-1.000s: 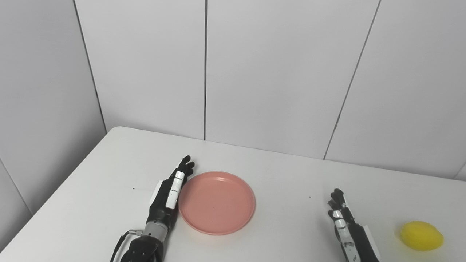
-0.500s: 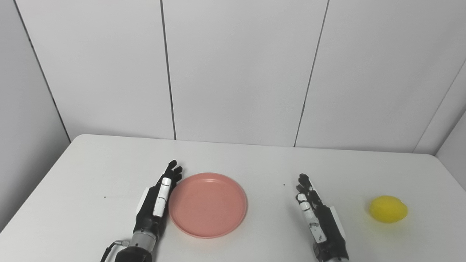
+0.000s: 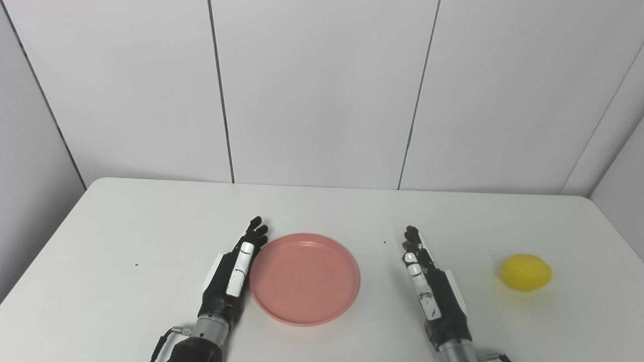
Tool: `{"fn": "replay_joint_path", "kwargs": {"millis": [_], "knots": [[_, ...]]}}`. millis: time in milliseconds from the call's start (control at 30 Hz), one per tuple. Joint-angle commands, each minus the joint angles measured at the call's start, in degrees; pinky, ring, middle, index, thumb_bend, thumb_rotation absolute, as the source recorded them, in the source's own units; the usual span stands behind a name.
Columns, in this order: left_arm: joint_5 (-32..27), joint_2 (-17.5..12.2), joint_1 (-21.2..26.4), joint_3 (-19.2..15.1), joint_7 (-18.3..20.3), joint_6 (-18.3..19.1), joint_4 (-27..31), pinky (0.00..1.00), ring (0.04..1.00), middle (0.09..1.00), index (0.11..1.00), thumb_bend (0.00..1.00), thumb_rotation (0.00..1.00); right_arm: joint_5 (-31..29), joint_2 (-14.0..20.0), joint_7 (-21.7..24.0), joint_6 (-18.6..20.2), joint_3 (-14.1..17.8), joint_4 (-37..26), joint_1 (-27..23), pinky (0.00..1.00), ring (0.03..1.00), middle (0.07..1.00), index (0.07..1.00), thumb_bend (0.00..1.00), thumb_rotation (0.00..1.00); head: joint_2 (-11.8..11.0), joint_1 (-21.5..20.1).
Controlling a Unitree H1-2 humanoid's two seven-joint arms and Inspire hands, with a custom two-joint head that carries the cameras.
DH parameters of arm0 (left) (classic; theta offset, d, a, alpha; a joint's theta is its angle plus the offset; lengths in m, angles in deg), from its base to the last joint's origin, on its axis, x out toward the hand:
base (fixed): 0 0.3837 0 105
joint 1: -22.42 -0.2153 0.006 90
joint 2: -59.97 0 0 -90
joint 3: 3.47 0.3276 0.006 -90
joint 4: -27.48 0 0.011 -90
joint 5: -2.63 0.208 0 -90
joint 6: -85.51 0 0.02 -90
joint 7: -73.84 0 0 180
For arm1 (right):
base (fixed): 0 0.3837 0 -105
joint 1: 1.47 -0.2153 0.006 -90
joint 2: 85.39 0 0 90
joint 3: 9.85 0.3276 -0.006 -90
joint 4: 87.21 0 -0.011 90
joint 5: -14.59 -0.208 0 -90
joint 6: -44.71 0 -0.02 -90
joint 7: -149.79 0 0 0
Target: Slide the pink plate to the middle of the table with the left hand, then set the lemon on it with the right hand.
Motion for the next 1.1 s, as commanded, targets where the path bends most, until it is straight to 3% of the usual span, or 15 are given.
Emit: {"fn": "replay_joint_path", "kwargs": {"millis": [0, 233, 567, 700, 800, 867, 933, 1067], "knots": [[0.5, 1.0, 0.3, 1.0, 1.0, 0.7, 2.1, 1.00, 0.958, 0.956, 0.959, 0.71, 1.00, -0.8, 0.9, 0.6, 1.0, 0.4, -2.7, -1.6, 1.00, 1.000, 1.000, 1.000, 0.68, 0.95, 0.1, -0.2], [0.8, 1.4, 0.0, 1.4, 1.6, -0.6, 1.4, 0.99, 0.952, 0.956, 0.961, 0.72, 1.00, 1.7, 2.1, -2.0, 0.2, 2.2, -4.7, -2.5, 1.00, 1.000, 1.000, 1.000, 0.63, 0.99, 0.5, -2.6], [0.9, 3.4, -0.3, 1.7, 1.8, -3.9, -0.6, 0.92, 0.930, 0.935, 0.936, 0.72, 1.00, 6.4, 5.3, -4.7, 5.1, 5.3, -9.3, -3.9, 0.99, 1.000, 1.000, 1.000, 0.63, 0.94, 1.3, -5.8], [1.7, 3.6, -0.3, 1.9, 1.8, -4.6, -0.9, 0.91, 0.923, 0.930, 0.933, 0.71, 1.00, 12.7, 7.3, -7.5, 3.9, 5.8, -9.9, -4.1, 0.96, 0.990, 0.987, 0.988, 0.60, 0.86, 1.6, -6.6], [1.6, 3.6, -0.1, 1.9, 1.8, -5.4, -1.8, 0.90, 0.919, 0.929, 0.930, 0.70, 1.00, 15.7, 8.6, -9.1, 4.1, 6.8, -10.7, -4.3, 0.96, 0.980, 0.977, 0.979, 0.65, 0.72, 1.5, -6.9], [1.6, 3.6, -0.1, 2.1, 2.0, -5.9, -2.2, 0.91, 0.920, 0.930, 0.931, 0.71, 1.00, 17.0, 9.0, -9.7, 4.5, 7.6, -11.3, -4.3, 0.96, 0.975, 0.972, 0.977, 0.67, 0.68, 1.5, -7.1], [1.7, 3.5, 0.0, 2.2, 2.1, -6.4, -2.7, 0.91, 0.922, 0.931, 0.932, 0.72, 1.00, 18.6, 10.2, -10.3, 4.6, 8.4, -11.7, -4.3, 0.95, 0.971, 0.973, 0.978, 0.66, 0.61, 1.4, -7.6], [0.9, 3.1, 0.2, 2.1, 2.9, -7.0, -3.0, 0.92, 0.928, 0.935, 0.937, 0.71, 1.00, 23.0, 11.4, -12.1, 8.1, 10.7, -12.8, -4.7, 0.95, 0.964, 0.959, 0.966, 0.70, 0.50, 1.2, -9.6]]}}
